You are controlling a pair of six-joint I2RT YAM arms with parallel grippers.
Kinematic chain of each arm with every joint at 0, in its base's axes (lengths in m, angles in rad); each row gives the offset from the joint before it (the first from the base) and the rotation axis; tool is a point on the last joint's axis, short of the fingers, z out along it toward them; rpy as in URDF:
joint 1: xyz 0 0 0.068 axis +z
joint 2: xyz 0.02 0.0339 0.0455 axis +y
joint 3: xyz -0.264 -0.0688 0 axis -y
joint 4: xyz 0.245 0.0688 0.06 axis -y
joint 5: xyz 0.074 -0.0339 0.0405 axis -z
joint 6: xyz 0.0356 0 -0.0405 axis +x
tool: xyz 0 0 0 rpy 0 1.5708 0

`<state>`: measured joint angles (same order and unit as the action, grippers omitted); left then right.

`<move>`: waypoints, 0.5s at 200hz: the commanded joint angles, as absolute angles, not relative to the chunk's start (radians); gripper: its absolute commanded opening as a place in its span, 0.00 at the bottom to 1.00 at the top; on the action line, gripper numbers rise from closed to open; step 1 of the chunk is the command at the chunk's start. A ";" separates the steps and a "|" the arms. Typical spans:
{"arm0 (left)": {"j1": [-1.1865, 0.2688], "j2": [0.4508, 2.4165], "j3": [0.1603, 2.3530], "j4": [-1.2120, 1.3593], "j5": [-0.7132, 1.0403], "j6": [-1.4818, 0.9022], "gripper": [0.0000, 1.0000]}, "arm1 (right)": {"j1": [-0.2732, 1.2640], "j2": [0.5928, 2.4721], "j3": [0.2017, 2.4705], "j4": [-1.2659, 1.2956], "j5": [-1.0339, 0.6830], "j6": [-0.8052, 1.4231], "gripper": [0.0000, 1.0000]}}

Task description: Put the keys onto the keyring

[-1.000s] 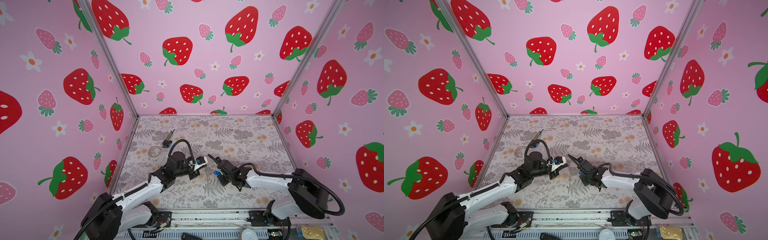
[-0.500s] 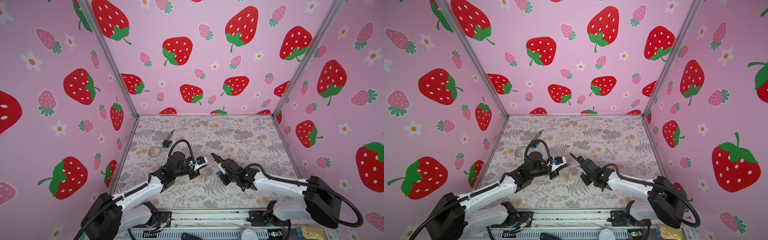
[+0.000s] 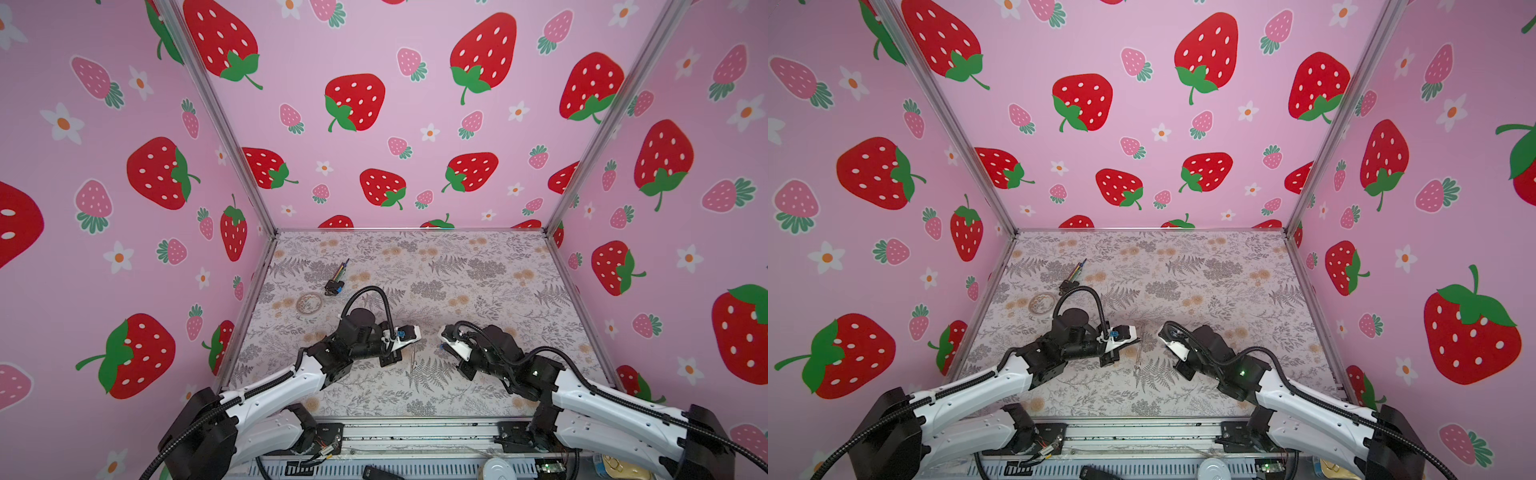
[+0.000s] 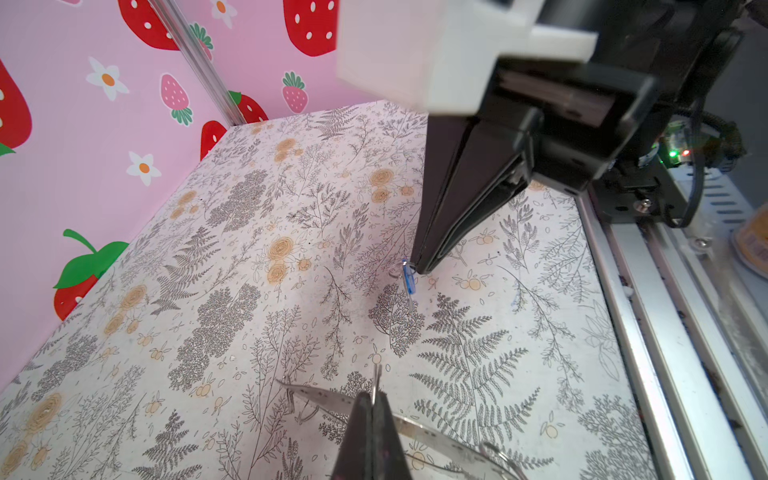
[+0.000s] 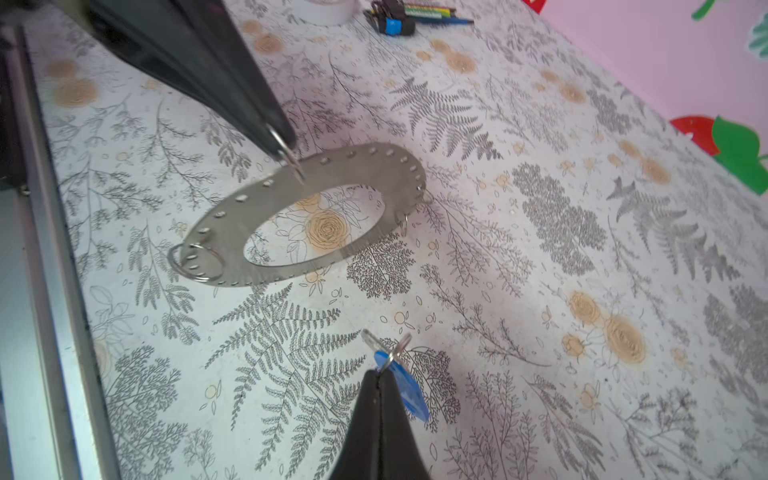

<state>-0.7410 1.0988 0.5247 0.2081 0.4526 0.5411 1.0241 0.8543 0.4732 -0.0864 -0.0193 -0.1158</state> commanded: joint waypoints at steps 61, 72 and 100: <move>-0.788 1.057 0.571 0.170 0.393 0.632 0.00 | 1.029 0.821 0.495 -0.116 -0.071 -0.243 0.00; -0.787 1.057 0.573 0.171 0.348 0.628 0.00 | 1.029 0.853 0.518 -0.152 -0.052 -0.204 0.00; -0.787 1.052 0.572 0.188 0.223 0.612 0.00 | 1.030 0.904 0.563 -0.204 -0.060 -0.152 0.00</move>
<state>-0.7856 1.0702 0.5266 0.1596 0.3431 0.6025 1.0241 0.8829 0.5087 -0.1448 -0.0540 -0.2012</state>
